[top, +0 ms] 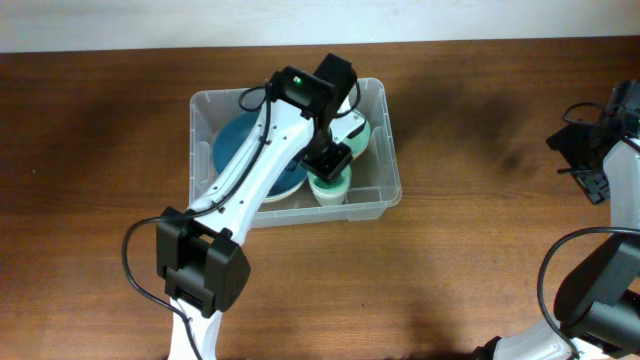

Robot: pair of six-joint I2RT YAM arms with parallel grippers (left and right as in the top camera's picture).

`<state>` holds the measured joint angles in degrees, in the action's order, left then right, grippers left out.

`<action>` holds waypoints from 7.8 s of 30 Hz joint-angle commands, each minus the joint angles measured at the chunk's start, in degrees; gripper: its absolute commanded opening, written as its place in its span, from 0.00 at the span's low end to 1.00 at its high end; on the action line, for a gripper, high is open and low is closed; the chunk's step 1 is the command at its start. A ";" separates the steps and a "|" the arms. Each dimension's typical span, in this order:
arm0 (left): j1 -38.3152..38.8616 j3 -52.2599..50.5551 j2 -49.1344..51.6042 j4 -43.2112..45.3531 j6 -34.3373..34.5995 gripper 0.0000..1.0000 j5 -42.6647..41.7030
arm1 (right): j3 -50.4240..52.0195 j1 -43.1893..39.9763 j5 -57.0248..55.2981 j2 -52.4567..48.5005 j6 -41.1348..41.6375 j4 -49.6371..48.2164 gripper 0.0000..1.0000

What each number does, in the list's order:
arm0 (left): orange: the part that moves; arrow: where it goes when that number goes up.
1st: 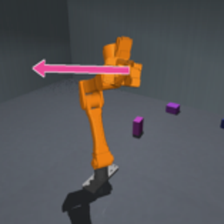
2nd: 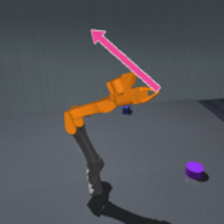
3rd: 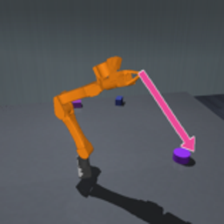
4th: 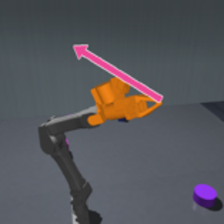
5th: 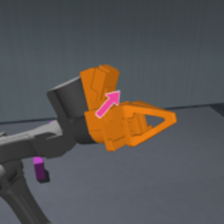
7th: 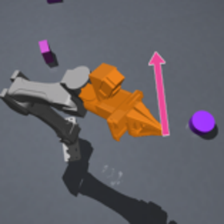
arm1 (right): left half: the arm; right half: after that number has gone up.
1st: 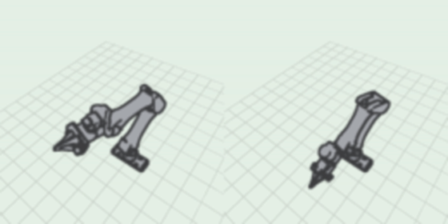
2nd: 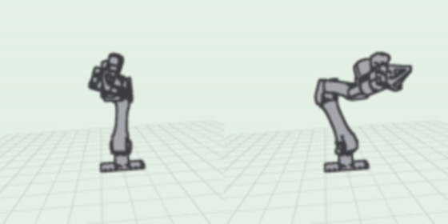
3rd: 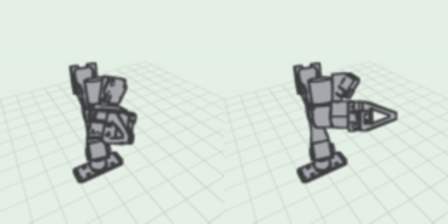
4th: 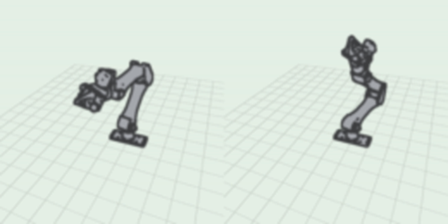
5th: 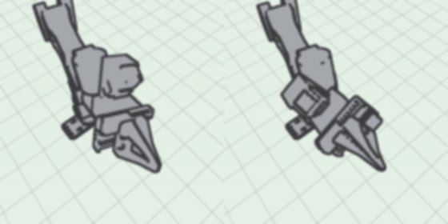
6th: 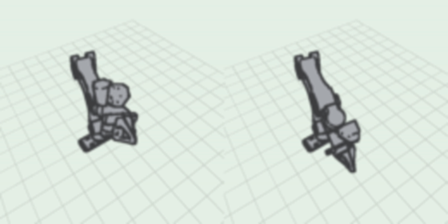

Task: Pack container

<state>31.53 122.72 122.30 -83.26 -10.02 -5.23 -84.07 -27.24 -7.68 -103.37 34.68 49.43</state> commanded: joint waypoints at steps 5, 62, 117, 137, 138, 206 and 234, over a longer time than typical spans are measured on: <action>-1.64 10.19 -2.86 -0.57 6.23 0.66 4.04 | 0.37 -0.15 -0.72 -0.20 0.55 0.00 0.99; -24.09 -84.74 -65.92 74.58 -3.54 1.00 -4.48 | 0.37 -0.15 -0.74 -0.20 0.55 -0.02 0.99; -31.32 -122.20 -122.01 79.36 0.09 1.00 -3.37 | 0.37 -0.15 -0.74 -0.20 0.55 0.00 0.99; -31.32 -122.20 -122.01 79.36 0.09 1.00 -3.37 | 0.37 -0.15 -0.74 -0.20 0.55 0.00 0.99; -31.32 -122.20 -122.01 79.36 0.09 1.00 -3.37 | 0.37 -0.15 -0.74 -0.20 0.55 0.00 0.99; -31.32 -122.20 -122.01 79.36 0.09 1.00 -3.37 | 83.76 28.76 4.57 103.19 -27.02 -46.45 0.99; -31.32 -122.20 -122.01 79.36 0.09 1.00 -3.37 | 83.76 28.72 10.05 102.53 -35.95 -45.09 0.99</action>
<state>0.56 0.67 0.58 -3.51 -10.46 -8.75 -0.58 1.85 1.21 -0.80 -0.69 4.10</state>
